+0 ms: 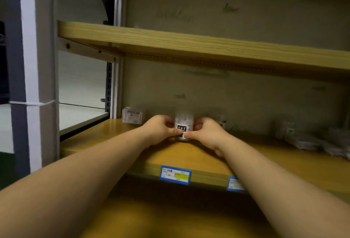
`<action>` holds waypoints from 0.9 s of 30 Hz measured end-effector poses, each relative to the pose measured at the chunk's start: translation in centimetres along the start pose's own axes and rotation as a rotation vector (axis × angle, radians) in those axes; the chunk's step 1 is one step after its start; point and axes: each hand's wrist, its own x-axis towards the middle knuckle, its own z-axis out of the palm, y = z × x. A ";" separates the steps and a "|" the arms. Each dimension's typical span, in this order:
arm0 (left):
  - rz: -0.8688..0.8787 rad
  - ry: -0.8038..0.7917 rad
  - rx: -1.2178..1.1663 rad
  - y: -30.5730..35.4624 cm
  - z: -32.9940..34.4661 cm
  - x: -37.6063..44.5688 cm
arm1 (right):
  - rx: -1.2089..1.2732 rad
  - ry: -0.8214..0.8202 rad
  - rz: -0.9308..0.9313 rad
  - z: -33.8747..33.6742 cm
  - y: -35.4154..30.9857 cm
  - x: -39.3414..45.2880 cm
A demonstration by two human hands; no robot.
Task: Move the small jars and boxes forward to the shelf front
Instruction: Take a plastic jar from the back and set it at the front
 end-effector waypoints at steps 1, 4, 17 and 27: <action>0.019 -0.006 0.036 -0.4 0.2 0.5 | -0.023 0.001 -0.002 0.3 0.5 0.5; 0.059 -0.005 0.065 -1.4 0.8 1.7 | -0.004 0.024 -0.031 0.9 1.8 1.6; 0.014 -0.053 0.052 -2.2 1.1 2.7 | -0.013 0.009 -0.058 1.8 2.4 2.5; -0.200 0.119 -0.130 -0.7 0.3 1.0 | 0.068 0.044 0.001 1.7 3.1 2.6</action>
